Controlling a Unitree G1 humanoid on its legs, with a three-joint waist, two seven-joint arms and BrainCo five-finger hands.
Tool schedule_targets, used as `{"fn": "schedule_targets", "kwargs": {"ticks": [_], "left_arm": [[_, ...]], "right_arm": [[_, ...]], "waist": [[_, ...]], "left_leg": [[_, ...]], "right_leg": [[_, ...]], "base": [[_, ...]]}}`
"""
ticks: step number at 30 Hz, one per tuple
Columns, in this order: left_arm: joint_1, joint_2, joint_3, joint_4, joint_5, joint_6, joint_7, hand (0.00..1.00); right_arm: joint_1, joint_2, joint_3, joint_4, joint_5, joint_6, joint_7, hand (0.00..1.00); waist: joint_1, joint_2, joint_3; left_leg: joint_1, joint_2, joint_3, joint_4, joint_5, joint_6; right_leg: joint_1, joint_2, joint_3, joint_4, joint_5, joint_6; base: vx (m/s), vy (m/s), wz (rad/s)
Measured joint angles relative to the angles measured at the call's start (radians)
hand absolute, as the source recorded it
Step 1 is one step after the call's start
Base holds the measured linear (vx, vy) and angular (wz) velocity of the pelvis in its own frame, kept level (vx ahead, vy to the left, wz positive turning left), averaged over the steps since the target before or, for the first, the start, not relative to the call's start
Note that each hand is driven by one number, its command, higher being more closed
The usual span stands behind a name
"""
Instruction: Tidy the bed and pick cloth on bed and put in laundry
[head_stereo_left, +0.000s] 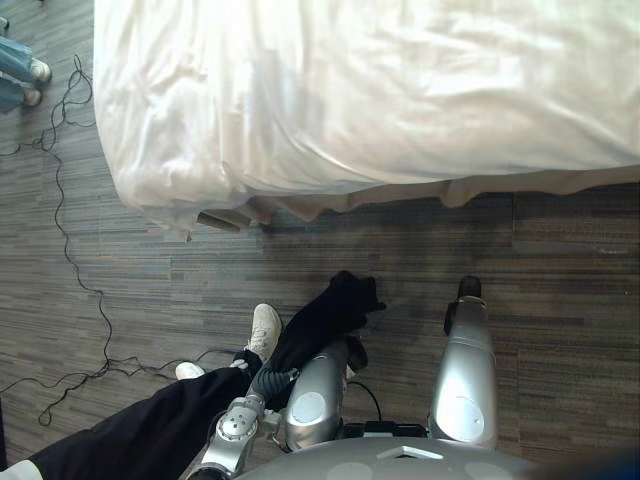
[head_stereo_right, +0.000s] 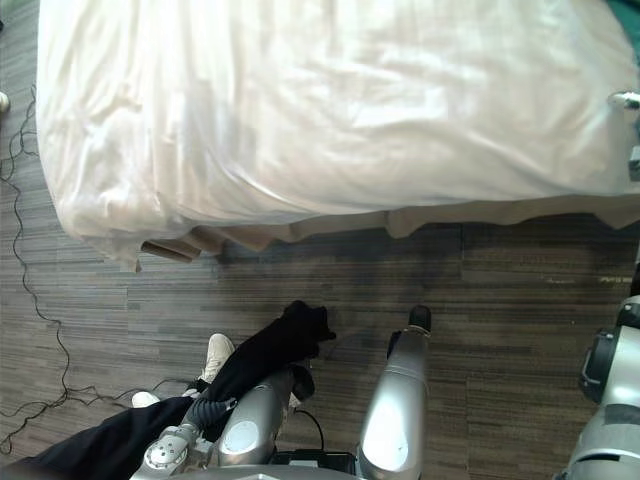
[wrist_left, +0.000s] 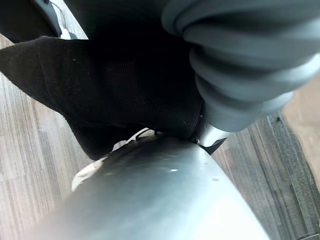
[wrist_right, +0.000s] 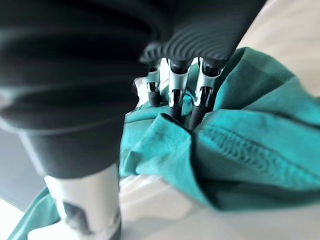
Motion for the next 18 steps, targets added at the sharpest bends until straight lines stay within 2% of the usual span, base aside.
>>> {"fn": "schedule_targets", "kwargs": {"ticks": [3, 7, 8, 12, 15, 18], "left_arm": [[-0.001, 0.0, -0.001, 0.0, -0.001, -0.005, -0.001, 1.0], [-0.001, 0.0, -0.001, 0.0, 0.004, -0.025, -0.002, 1.0], [-0.001, 0.0, -0.002, 0.0, 0.004, -0.025, -0.002, 1.0], [-0.001, 0.0, -0.003, 0.0, 0.003, -0.026, -0.002, 1.0], [-0.001, 0.001, -0.003, -0.001, 0.003, -0.03, -0.002, 1.0], [-0.001, 0.002, -0.004, -0.001, 0.004, -0.039, -0.005, 1.0]], "right_arm": [[0.0, 0.0, 0.002, -0.019, -0.063, 0.001, -0.022, 0.0], [0.041, 0.0, 0.004, -0.052, -0.059, 0.004, -0.043, 0.0], [0.046, 0.0, 0.004, -0.057, -0.059, 0.004, -0.034, 1.0], [0.056, -0.001, -0.002, -0.064, -0.06, 0.008, 0.016, 1.0], [0.052, -0.007, -0.025, -0.058, -0.061, 0.008, 0.101, 1.0], [0.035, -0.011, -0.027, -0.02, -0.06, 0.006, 0.138, 1.0]], "waist": [[0.0, 0.001, 0.001], [0.004, -0.002, 0.002], [0.004, -0.002, 0.003], [0.003, -0.002, 0.003], [0.005, -0.006, 0.002], [0.007, -0.009, 0.001]], "left_leg": [[-0.005, -0.003, 0.003, 0.0, 0.001, 0.0], [-0.005, -0.006, 0.005, 0.0, 0.001, 0.0], [-0.005, -0.007, 0.006, 0.0, 0.001, 0.0], [-0.005, -0.008, 0.009, 0.002, 0.001, 0.0], [-0.005, -0.008, 0.017, 0.016, 0.001, 0.0], [0.003, -0.006, 0.023, 0.022, 0.001, 0.001]], "right_leg": [[-0.013, -0.001, 0.008, 0.006, 0.0, -0.001], [-0.017, -0.002, 0.018, 0.002, -0.001, -0.001], [-0.018, -0.002, 0.02, 0.002, -0.001, -0.001], [-0.02, -0.002, 0.024, 0.003, -0.001, 0.0], [-0.02, -0.003, 0.03, 0.006, -0.001, 0.0], [-0.01, -0.003, 0.029, 0.007, -0.001, 0.0]], "base": [[0.05, -0.079, -0.02], [0.04, -0.085, -0.03], [0.03, -0.133, -0.06], [0.01, -0.064, -0.02], [0.01, -0.068, -0.03], [0.0, -0.073, -0.02]]}}
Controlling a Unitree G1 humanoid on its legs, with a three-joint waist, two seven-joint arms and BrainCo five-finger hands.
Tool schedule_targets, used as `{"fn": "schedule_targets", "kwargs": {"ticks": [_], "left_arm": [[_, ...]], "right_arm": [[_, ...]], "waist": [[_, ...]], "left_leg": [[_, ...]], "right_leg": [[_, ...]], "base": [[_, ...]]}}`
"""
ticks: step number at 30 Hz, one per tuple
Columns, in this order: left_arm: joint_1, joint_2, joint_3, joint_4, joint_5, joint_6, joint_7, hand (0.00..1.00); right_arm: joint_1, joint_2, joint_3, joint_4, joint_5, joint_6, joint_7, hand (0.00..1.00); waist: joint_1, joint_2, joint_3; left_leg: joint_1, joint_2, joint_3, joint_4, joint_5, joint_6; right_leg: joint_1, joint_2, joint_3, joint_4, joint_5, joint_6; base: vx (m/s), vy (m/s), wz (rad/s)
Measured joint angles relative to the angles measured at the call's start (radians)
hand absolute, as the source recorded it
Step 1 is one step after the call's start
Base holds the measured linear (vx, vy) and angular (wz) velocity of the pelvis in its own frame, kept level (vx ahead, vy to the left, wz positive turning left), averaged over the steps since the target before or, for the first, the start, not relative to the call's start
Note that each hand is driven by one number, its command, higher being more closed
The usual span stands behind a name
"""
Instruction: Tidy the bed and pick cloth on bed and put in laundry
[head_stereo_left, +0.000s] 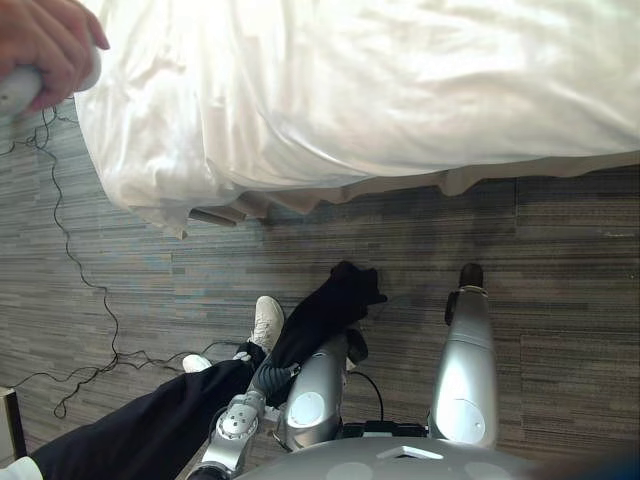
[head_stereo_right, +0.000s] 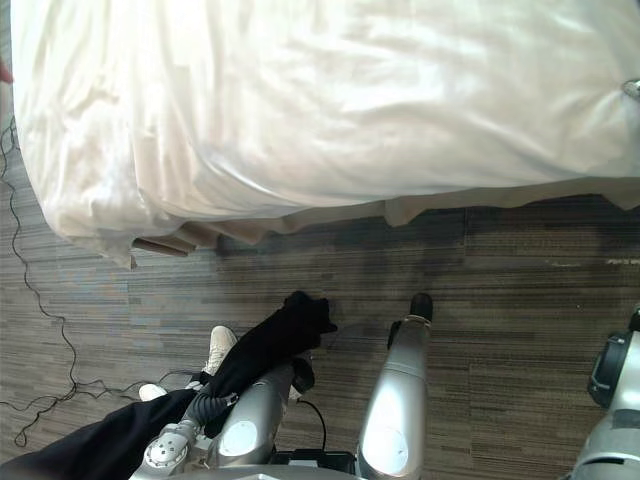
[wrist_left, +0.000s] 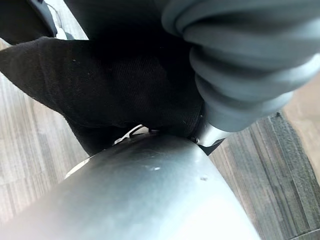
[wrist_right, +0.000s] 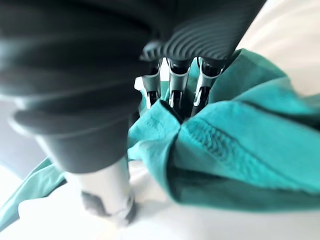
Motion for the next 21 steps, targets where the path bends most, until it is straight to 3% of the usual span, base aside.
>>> {"fn": "schedule_targets", "kwargs": {"ticks": [7, 14, 16, 21], "left_arm": [[0.004, 0.001, 0.011, -0.001, 0.026, -0.009, 0.003, 1.0], [0.03, 0.006, 0.011, -0.008, 0.042, -0.024, 0.006, 1.0], [0.041, 0.006, 0.011, -0.009, 0.044, -0.027, 0.022, 1.0], [0.043, 0.013, 0.004, -0.013, 0.058, -0.05, 0.065, 1.0]], "right_arm": [[0.037, -0.013, -0.017, 0.135, 0.044, -0.014, 0.071, 1.0], [0.157, 0.043, -0.064, 0.189, 0.19, -0.127, 0.117, 1.0], [0.181, 0.083, -0.085, 0.167, 0.242, -0.15, 0.125, 1.0], [0.288, 0.218, -0.147, -0.003, 0.528, -0.192, 0.159, 1.0]], "waist": [[0.009, -0.025, 0.007], [-0.005, -0.048, 0.006], [-0.019, -0.054, 0.009], [-0.025, -0.077, -0.002]], "left_leg": [[0.046, 0.002, 0.001, -0.018, -0.004, 0.005], [0.109, 0.005, 0.001, -0.041, -0.019, 0.003], [0.132, 0.01, 0.001, -0.043, -0.024, 0.001], [0.195, 0.034, 0.003, -0.044, -0.036, -0.008]], "right_leg": [[0.056, 0.0, -0.019, -0.017, -0.001, 0.002], [0.146, 0.008, -0.036, -0.08, 0.017, 0.021], [0.181, 0.014, -0.044, -0.103, 0.024, 0.024], [0.283, 0.042, -0.065, -0.184, 0.055, 0.027]], "base": [[0.01, -0.061, 0.01], [0.04, -0.049, -0.05], [0.06, -0.049, -0.1], [0.05, -0.056, -0.1]]}}
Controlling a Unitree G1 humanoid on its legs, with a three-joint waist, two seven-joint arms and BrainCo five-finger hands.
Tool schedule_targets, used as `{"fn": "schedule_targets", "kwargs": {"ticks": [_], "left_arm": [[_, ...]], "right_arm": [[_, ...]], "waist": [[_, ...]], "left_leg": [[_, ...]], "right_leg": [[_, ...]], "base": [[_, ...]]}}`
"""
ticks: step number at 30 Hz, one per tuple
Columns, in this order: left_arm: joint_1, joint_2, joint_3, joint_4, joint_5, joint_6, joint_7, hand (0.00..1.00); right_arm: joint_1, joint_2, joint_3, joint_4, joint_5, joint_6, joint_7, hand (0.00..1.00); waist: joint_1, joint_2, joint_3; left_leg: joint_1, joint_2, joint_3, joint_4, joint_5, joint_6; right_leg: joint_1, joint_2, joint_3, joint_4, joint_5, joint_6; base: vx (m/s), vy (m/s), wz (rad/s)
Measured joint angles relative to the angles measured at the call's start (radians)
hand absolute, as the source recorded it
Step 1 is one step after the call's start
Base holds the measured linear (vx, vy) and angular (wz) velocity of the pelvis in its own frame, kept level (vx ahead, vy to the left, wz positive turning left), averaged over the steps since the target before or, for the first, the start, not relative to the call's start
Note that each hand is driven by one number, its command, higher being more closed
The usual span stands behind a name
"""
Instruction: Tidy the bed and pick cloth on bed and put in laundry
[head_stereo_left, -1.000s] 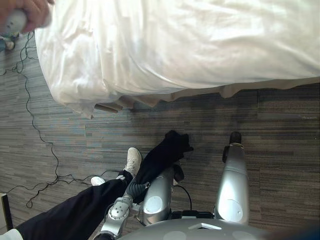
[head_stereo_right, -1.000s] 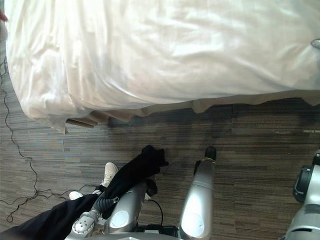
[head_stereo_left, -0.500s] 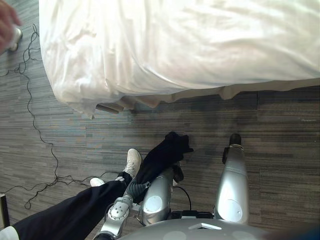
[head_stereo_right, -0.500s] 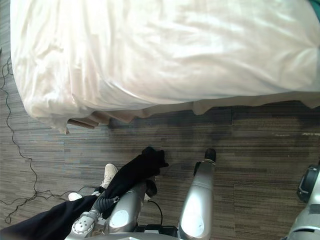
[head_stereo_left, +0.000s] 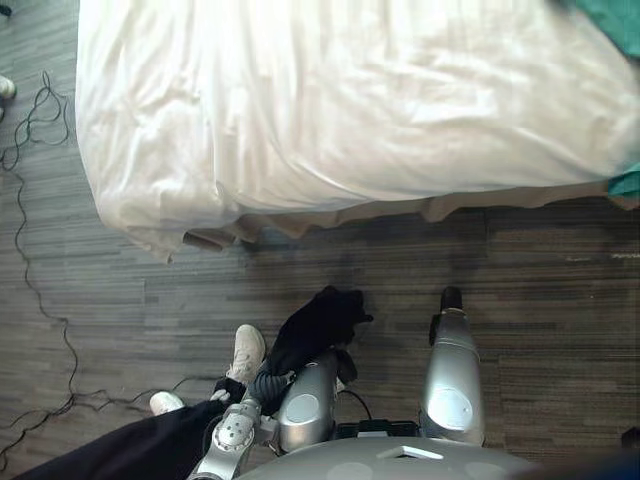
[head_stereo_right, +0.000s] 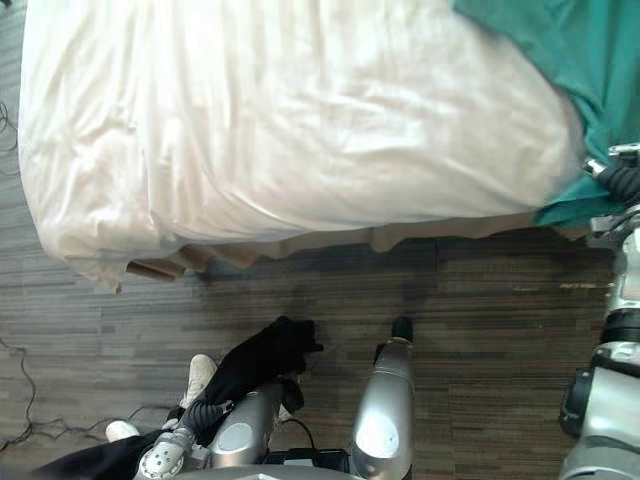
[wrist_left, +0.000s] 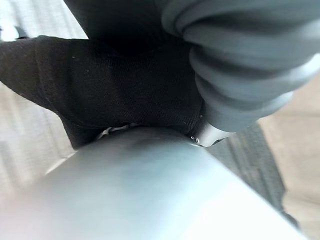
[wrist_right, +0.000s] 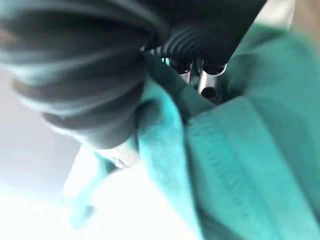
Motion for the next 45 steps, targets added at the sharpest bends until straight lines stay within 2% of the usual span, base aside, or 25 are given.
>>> {"fn": "schedule_targets", "kwargs": {"ticks": [3, 9, 14, 17, 19, 21, 22, 23, 25, 27, 29, 30, 31, 32, 33, 34, 36, 38, 39, 40, 41, 42, 43, 44, 45], "left_arm": [[0.0, 0.008, -0.013, -0.065, -0.008, 0.024, 0.009, 1.0], [-0.049, 0.012, -0.01, -0.184, -0.171, 0.181, -0.063, 1.0], [-0.066, -0.003, 0.009, -0.183, -0.355, 0.221, -0.106, 1.0], [-0.082, -0.019, 0.01, -0.246, -0.455, 0.229, -0.092, 1.0], [-0.082, -0.036, 0.012, -0.325, -0.278, 0.235, 0.035, 1.0], [-0.076, -0.058, 0.028, -0.392, -0.267, 0.129, 0.037, 1.0], [-0.074, -0.058, 0.03, -0.447, -0.276, 0.119, 0.036, 1.0], [-0.067, -0.019, 0.098, -0.646, -0.346, 0.247, 0.026, 1.0], [-0.06, -0.013, 0.1, -0.646, -0.346, 0.26, 0.026, 1.0], [-0.045, -0.045, 0.118, -0.639, -0.346, 0.252, 0.024, 1.0], [-0.014, -0.112, 0.068, -0.581, -0.349, 0.235, 0.041, 1.0], [0.031, -0.162, -0.019, -0.499, -0.351, 0.224, 0.108, 1.0], [0.07, -0.152, -0.041, -0.436, -0.36, 0.216, 0.133, 1.0], [0.099, -0.134, -0.04, -0.416, -0.376, 0.204, 0.136, 1.0], [0.125, -0.114, -0.037, -0.365, -0.408, 0.195, 0.134, 1.0], [0.13, -0.116, -0.028, -0.351, -0.439, 0.187, 0.134, 1.0], [0.128, -0.128, -0.03, -0.375, -0.484, 0.15, 0.114, 1.0], [0.128, -0.152, -0.054, -0.417, -0.504, 0.129, 0.061, 1.0], [0.132, -0.161, -0.066, -0.43, -0.504, 0.131, 0.036, 1.0], [0.127, -0.162, -0.067, -0.428, -0.505, 0.132, 0.025, 1.0], [0.122, -0.172, -0.068, -0.42, -0.511, 0.137, 0.019, 1.0], [0.12, -0.171, -0.048, -0.406, -0.513, 0.14, 0.019, 1.0], [0.126, -0.163, -0.041, -0.404, -0.516, 0.14, 0.019, 1.0], [0.128, -0.158, -0.04, -0.405, -0.517, 0.14, 0.019, 1.0], [0.128, -0.153, -0.05, -0.394, -0.536, 0.148, 0.024, 1.0]], "right_arm": [[0.009, 0.088, -0.043, -0.124, 0.099, 0.017, -0.013, 1.0], [0.01, 0.216, -0.035, -0.266, 0.231, 0.106, -0.033, 1.0], [0.06, 0.308, -0.017, -0.383, 0.44, 0.124, -0.041, 1.0], [0.228, 0.419, -0.025, -0.465, 0.527, 0.125, -0.037, 1.0], [0.359, 0.503, -0.014, -0.505, 0.524, 0.127, -0.035, 1.0], [0.516, 0.609, 0.029, -0.546, 0.512, 0.124, -0.033, 1.0], [0.584, 0.653, 0.065, -0.559, 0.489, 0.122, -0.032, 1.0], [0.782, 0.81, 0.4, -0.538, 0.176, 0.145, -0.002, 1.0], [0.777, 0.808, 0.395, -0.532, 0.176, 0.144, -0.002, 1.0], [0.78, 0.803, 0.41, -0.501, 0.177, 0.136, -0.002, 1.0], [0.83, 0.768, 0.412, -0.467, 0.178, 0.122, -0.005, 1.0], [0.927, 0.725, 0.401, -0.471, 0.179, 0.077, -0.009, 1.0], [0.984, 0.748, 0.403, -0.467, 0.178, 0.055, -0.016, 1.0], [0.998, 0.772, 0.422, -0.471, 0.178, 0.046, -0.016, 1.0], [0.999, 0.773, 0.442, -0.452, 0.178, 0.022, -0.018, 1.0], [0.977, 0.773, 0.449, -0.426, 0.177, 0.022, -0.019, 1.0], [0.941, 0.769, 0.456, -0.421, 0.177, 0.001, -0.031, 1.0], [0.921, 0.771, 0.475, -0.433, 0.177, -0.026, -0.069, 1.0], [0.916, 0.773, 0.484, -0.434, 0.177, -0.034, -0.094, 1.0], [0.909, 0.776, 0.488, -0.427, 0.177, -0.033, -0.104, 1.0], [0.895, 0.77, 0.492, -0.422, 0.171, -0.034, -0.118, 1.0], [0.885, 0.775, 0.511, -0.421, 0.166, -0.036, -0.119, 1.0], [0.885, 0.776, 0.529, -0.422, 0.156, -0.038, -0.12, 1.0], [0.885, 0.776, 0.534, -0.423, 0.155, -0.038, -0.119, 1.0], [0.892, 0.778, 0.54, -0.42, 0.136, -0.033, -0.12, 1.0]], "waist": [[-0.001, -0.005, -0.009], [0.008, -0.017, -0.116], [0.013, -0.033, -0.149], [0.019, -0.051, -0.203], [0.013, -0.069, -0.223], [-0.012, -0.089, -0.236], [-0.008, -0.101, -0.234], [0.053, -0.133, -0.26], [0.053, -0.129, -0.259], [0.058, -0.153, -0.276], [0.054, -0.122, -0.284], [0.033, -0.048, -0.299], [0.043, -0.078, -0.292], [0.062, -0.11, -0.287], [0.064, -0.104, -0.278], [0.066, -0.1, -0.284], [0.088, -0.088, -0.29], [0.081, -0.081, -0.297], [0.074, -0.074, -0.301], [0.07, -0.07, -0.303], [0.066, -0.061, -0.301], [0.067, -0.061, -0.3], [0.071, -0.076, -0.303], [0.073, -0.084, -0.304], [0.059, -0.085, -0.31]], "left_leg": [[0.039, 0.0, 0.001, -0.006, 0.0, 0.0], [0.049, 0.019, -0.002, -0.007, 0.0, 0.0], [0.081, 0.026, -0.004, -0.007, -0.004, -0.003], [0.079, 0.022, -0.03, -0.007, -0.014, 0.01], [0.08, 0.01, -0.024, -0.008, -0.033, 0.041], [0.077, 0.006, 0.006, 0.004, -0.036, 0.042], [0.072, 0.004, 0.003, 0.021, -0.043, 0.042], [0.097, -0.022, 0.034, 0.028, -0.082, 0.091], [0.094, -0.023, 0.022, 0.036, -0.071, 0.105], [0.022, -0.038, -0.044, 0.103, -0.086, 0.096], [-0.062, -0.05, -0.176, 0.167, -0.071, 0.118], [-0.121, -0.046, -0.33, 0.159, -0.079, 0.09], [-0.136, -0.093, -0.405, 0.147, -0.103, 0.052], [-0.146, -0.135, -0.412, 0.177, -0.112, 0.067], [-0.192, -0.166, -0.467, 0.235, -0.088, 0.098], [-0.199, -0.173, -0.485, 0.224, -0.091, 0.107], [-0.25, -0.156, -0.333, 0.316, -0.115, 0.124], [-0.223, -0.126, -0.02, 0.401, -0.196, 0.212], [-0.206, -0.129, 0.067, 0.361, -0.18, 0.267], [-0.191, -0.134, 0.062, 0.333, -0.169, 0.28], [-0.164, -0.126, 0.016, 0.264, -0.141, 0.272], [-0.14, -0.126, -0.01, 0.209, -0.093, 0.259], [-0.11, -0.139, -0.021, 0.166, -0.072, 0.239], [-0.1, -0.145, -0.022, 0.153, -0.069, 0.235], [-0.061, -0.154, -0.056, 0.093, -0.049, 0.196]], "right_leg": [[0.054, 0.005, -0.004, -0.038, 0.014, 0.006], [0.12, 0.028, -0.024, -0.135, 0.066, 0.006], [0.171, 0.038, -0.03, -0.173, 0.084, 0.004], [0.204, 0.022, -0.085, -0.17, 0.076, 0.005], [0.243, -0.008, -0.139, -0.168, 0.066, 0.017], [0.294, -0.045, -0.201, -0.173, 0.063, 0.024], [0.315, -0.059, -0.222, -0.179, 0.066, 0.029], [0.382, -0.121, -0.297, -0.129, 0.24, 0.016], [0.373, -0.112, -0.292, -0.124, 0.196, 0.031], [0.411, -0.054, -0.327, -0.184, 0.143, -0.052], [0.381, -0.034, -0.254, -0.112, 0.142, -0.053], [0.39, 0.062, -0.106, -0.114, 0.022, -0.068], [0.385, 0.108, -0.036, -0.161, -0.05, -0.135], [0.375, 0.102, -0.026, -0.173, -0.101, -0.143], [0.414, 0.108, -0.039, -0.155, -0.203, -0.083], [0.421, 0.118, -0.076, -0.155, -0.214, -0.098], [0.441, 0.102, -0.189, -0.189, -0.181, -0.076], [0.493, 0.103, -0.324, -0.203, -0.176, -0.072], [0.506, 0.115, -0.387, -0.172, -0.176, -0.072], [0.495, 0.124, -0.398, -0.132, -0.172, -0.066], [0.448, 0.125, -0.394, -0.027, -0.183, -0.07], [0.431, 0.126, -0.389, -0.105, -0.198, -0.072], [0.428, 0.109, -0.388, -0.196, -0.13, -0.071], [0.425, 0.098, -0.386, -0.222, -0.101, -0.069], [0.447, 0.098, -0.394, -0.219, -0.103, -0.057]], "base": [[0.01, -0.018, -0.04], [0.0, -0.002, 0.02], [-0.01, 0.008, -0.02], [0.0, 0.01, 0.37], [-0.01, 0.034, 0.74], [0.06, 0.049, 1.01], [0.3, 0.344, 1.96], [0.31, 0.331, 1.66], [0.23, 0.126, 0.85], [0.08, -0.131, 0.65], [0.04, -0.099, 2.15], [0.04, -0.199, 3.63], [0.01, -0.22, 3.16], [-0.03, -0.286, 2.49], [-0.05, -0.205, 1.9], [-0.05, -0.23, 2.17], [0.01, -0.13, 1.68], [0.12, -0.077, 2.0], [0.08, -0.031, 1.77], [0.04, -0.029, 1.6], [-0.01, -0.018, 0.93], [-0.01, -0.045, 0.63], [-0.02, -0.052, 0.2], [0.0, -0.094, 0.32], [-0.03, -0.114, 0.13]]}}
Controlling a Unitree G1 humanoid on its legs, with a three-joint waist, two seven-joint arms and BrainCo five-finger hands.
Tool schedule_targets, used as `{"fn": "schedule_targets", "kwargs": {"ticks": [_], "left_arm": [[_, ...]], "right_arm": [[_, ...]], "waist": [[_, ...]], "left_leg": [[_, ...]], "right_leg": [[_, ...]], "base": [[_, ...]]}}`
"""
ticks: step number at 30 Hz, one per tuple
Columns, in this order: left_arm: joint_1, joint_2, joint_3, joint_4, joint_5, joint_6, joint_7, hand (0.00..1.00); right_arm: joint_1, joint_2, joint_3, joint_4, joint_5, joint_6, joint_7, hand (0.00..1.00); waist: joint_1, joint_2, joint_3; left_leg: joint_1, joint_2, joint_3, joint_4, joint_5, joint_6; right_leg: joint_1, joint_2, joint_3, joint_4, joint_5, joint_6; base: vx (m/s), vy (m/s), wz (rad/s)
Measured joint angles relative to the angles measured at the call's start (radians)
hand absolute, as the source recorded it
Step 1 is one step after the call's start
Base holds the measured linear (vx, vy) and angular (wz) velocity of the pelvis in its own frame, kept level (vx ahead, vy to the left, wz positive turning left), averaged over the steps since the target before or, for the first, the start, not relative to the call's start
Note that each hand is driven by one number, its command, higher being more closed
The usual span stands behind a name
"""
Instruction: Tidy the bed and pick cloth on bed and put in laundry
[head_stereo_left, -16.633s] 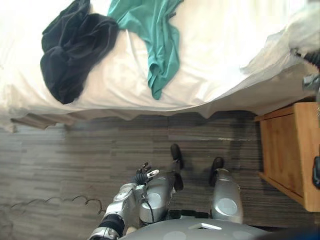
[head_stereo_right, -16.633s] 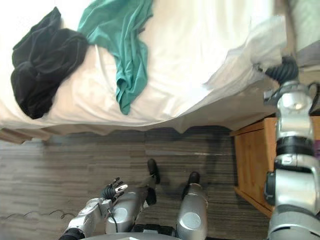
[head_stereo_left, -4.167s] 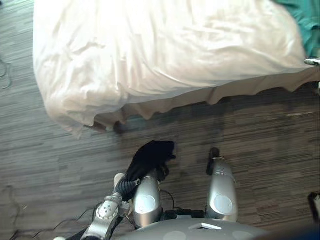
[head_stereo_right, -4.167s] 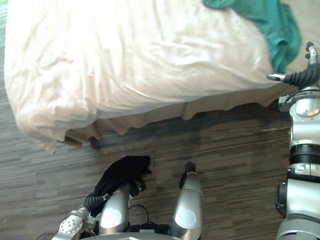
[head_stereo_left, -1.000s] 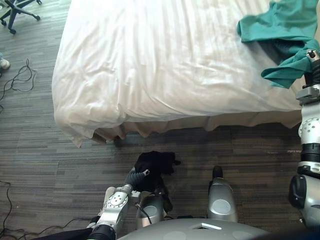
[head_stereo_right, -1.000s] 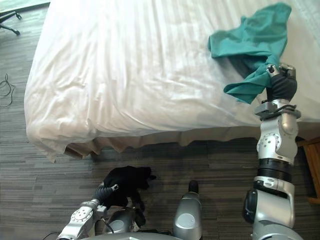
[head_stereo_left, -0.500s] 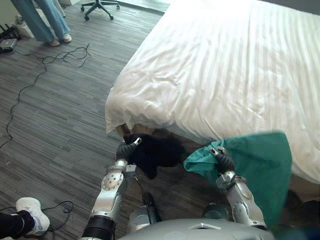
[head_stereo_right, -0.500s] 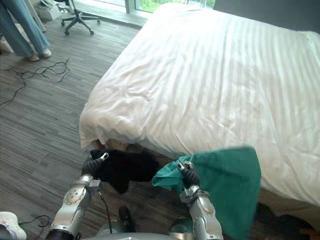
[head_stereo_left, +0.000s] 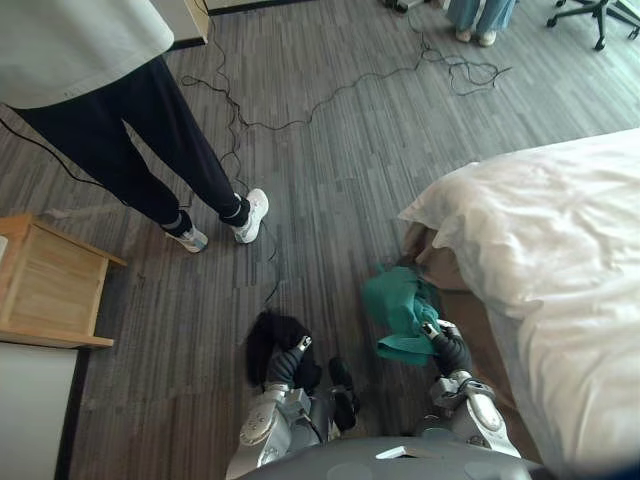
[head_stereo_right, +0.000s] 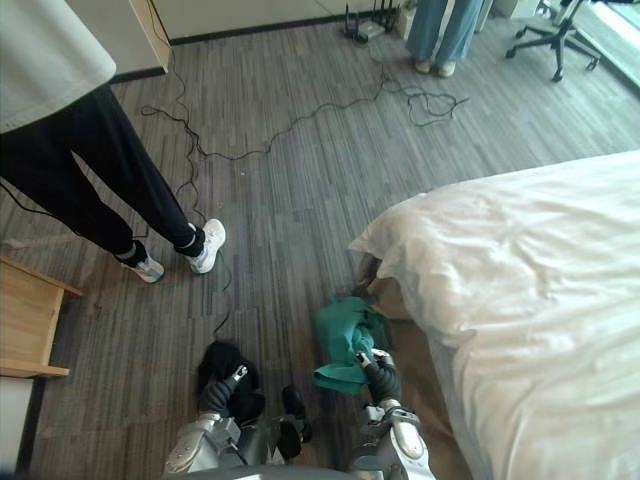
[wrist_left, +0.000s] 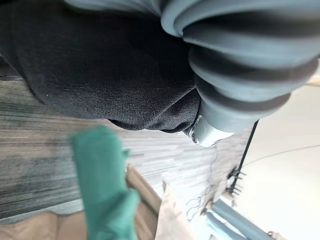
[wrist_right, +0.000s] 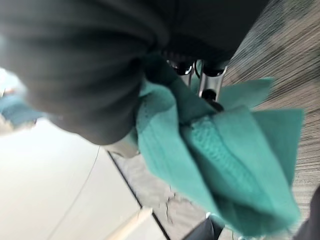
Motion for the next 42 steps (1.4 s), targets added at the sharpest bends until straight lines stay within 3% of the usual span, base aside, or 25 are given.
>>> {"fn": "schedule_targets", "kwargs": {"ticks": [3, 9, 13, 15, 17, 18, 19, 20, 28, 33, 36, 37, 39, 41, 42], "left_arm": [[0.024, -0.011, -0.021, -0.017, -0.001, 0.002, 0.012, 1.0], [0.013, 0.0, -0.073, -0.017, 0.007, 0.009, 0.044, 1.0], [0.003, 0.024, -0.11, -0.016, 0.042, 0.035, 0.04, 1.0], [0.008, 0.032, -0.11, -0.016, 0.039, 0.039, 0.036, 1.0], [0.0, 0.057, -0.109, -0.015, 0.034, 0.042, 0.036, 1.0], [-0.004, 0.062, -0.109, -0.015, 0.034, 0.043, 0.036, 1.0], [-0.012, 0.068, -0.109, -0.015, 0.034, 0.044, 0.036, 1.0], [-0.01, 0.059, -0.147, -0.014, 0.033, 0.073, -0.001, 1.0], [-0.009, 0.059, -0.145, -0.013, 0.029, 0.08, -0.001, 1.0], [-0.033, 0.059, -0.144, 0.022, -0.011, 0.121, 0.001, 1.0], [-0.06, 0.06, -0.137, 0.05, -0.017, 0.143, 0.017, 1.0], [-0.067, 0.059, -0.122, 0.054, -0.026, 0.15, 0.034, 1.0], [-0.067, 0.056, -0.068, 0.056, -0.048, 0.158, 0.051, 1.0], [-0.054, 0.052, -0.022, 0.059, -0.065, 0.164, 0.066, 1.0], [-0.057, 0.048, 0.007, 0.071, -0.096, 0.172, 0.066, 1.0]], "right_arm": [[0.001, -0.027, 0.009, -0.001, 0.001, 0.003, -0.001, 1.0], [0.01, -0.029, 0.014, 0.047, 0.018, 0.003, -0.001, 1.0], [0.038, -0.025, 0.019, 0.047, 0.051, -0.011, 0.003, 1.0], [0.05, -0.028, 0.035, 0.046, 0.054, -0.026, 0.01, 1.0], [0.075, -0.002, 0.038, 0.046, 0.054, -0.04, 0.025, 1.0], [0.081, -0.001, 0.04, 0.046, 0.053, -0.042, 0.029, 1.0], [0.088, -0.001, 0.04, 0.046, 0.053, -0.051, 0.033, 1.0], [0.038, 0.003, 0.027, 0.1, 0.125, -0.073, 0.015, 1.0], [0.05, 0.0, 0.023, 0.1, 0.119, -0.063, 0.007, 1.0], [0.09, -0.006, -0.015, 0.105, 0.069, 0.005, -0.006, 1.0], [0.082, -0.032, -0.041, 0.114, 0.037, 0.065, -0.003, 1.0], [0.079, -0.052, -0.05, 0.115, 0.027, 0.084, 0.004, 1.0], [0.079, -0.091, -0.056, 0.115, 0.014, 0.095, 0.009, 1.0], [0.079, -0.121, -0.062, 0.117, 0.006, 0.095, 0.02, 1.0], [0.077, -0.125, -0.073, 0.117, 0.001, 0.095, 0.031, 1.0]], "waist": [[0.018, 0.021, -0.013], [0.004, -0.003, -0.002], [0.009, -0.03, 0.015], [0.004, -0.035, 0.021], [-0.019, -0.037, 0.026], [-0.019, -0.038, 0.026], [-0.018, -0.047, 0.024], [-0.021, -0.027, -0.002], [-0.024, -0.026, -0.002], [-0.033, -0.029, -0.018], [-0.024, -0.029, -0.015], [-0.028, -0.027, -0.009], [-0.018, -0.015, 0.035], [0.002, -0.001, 0.055], [0.005, -0.004, 0.068]], "left_leg": [[0.048, -0.004, -0.003, -0.103, 0.052, -0.034], [0.079, -0.028, -0.08, -0.107, 0.047, -0.028], [0.108, -0.061, -0.11, -0.107, 0.008, -0.026], [0.134, -0.055, -0.134, -0.104, -0.008, -0.01], [0.139, -0.023, -0.19, -0.101, 0.0, -0.003], [0.139, -0.019, -0.193, -0.101, 0.0, -0.006], [0.145, -0.021, -0.206, -0.101, -0.001, -0.012], [0.187, -0.004, -0.22, -0.102, -0.023, -0.072], [0.204, 0.008, -0.185, -0.102, -0.037, -0.086], [0.21, 0.017, -0.177, -0.101, -0.049, -0.095], [0.083, 0.051, -0.158, 0.166, -0.172, -0.109], [-0.005, 0.08, -0.158, 0.345, -0.207, -0.117], [-0.099, 0.149, -0.166, 0.635, -0.207, -0.119], [-0.114, 0.169, -0.194, 0.748, -0.195, -0.13], [-0.135, 0.173, -0.2, 0.792, -0.185, -0.16]], "right_leg": [[0.004, 0.018, 0.004, -0.015, -0.005, -0.005], [0.075, 0.017, -0.054, -0.034, -0.014, 0.002], [0.044, -0.057, -0.064, 0.158, -0.039, 0.02], [0.001, -0.07, -0.023, 0.294, -0.03, -0.023], [-0.026, 0.009, 0.099, 0.212, -0.075, -0.031], [-0.034, 0.025, 0.128, 0.182, -0.074, -0.033], [-0.037, 0.036, 0.161, 0.109, -0.057, -0.049], [0.039, 0.077, 0.212, -0.1, 0.053, -0.044], [0.038, 0.089, 0.261, -0.108, 0.055, -0.047], [0.052, 0.099, 0.264, -0.123, 0.055, -0.05], [0.047, 0.101, 0.269, -0.111, 0.048, -0.061], [0.048, 0.106, 0.257, -0.103, 0.046, -0.064], [0.094, 0.127, 0.244, -0.086, 0.038, -0.076], [0.132, 0.136, 0.26, -0.077, 0.004, -0.093], [0.143, 0.135, 0.264, -0.074, -0.005, -0.1]], "base": [[-0.06, -0.088, -0.01], [0.03, -0.077, 0.29], [0.11, 0.026, 0.3], [0.18, 0.054, 0.26], [0.15, -0.001, 0.67], [0.12, -0.011, 0.5], [0.07, -0.004, 0.24], [0.05, -0.003, 0.16], [0.01, -0.008, -0.15], [0.04, -0.05, -0.04], [0.07, -0.055, -0.04], [0.05, -0.068, 0.19], [0.01, -0.042, 0.04], [-0.01, -0.001, -0.21], [0.02, 0.015, -0.1]]}}
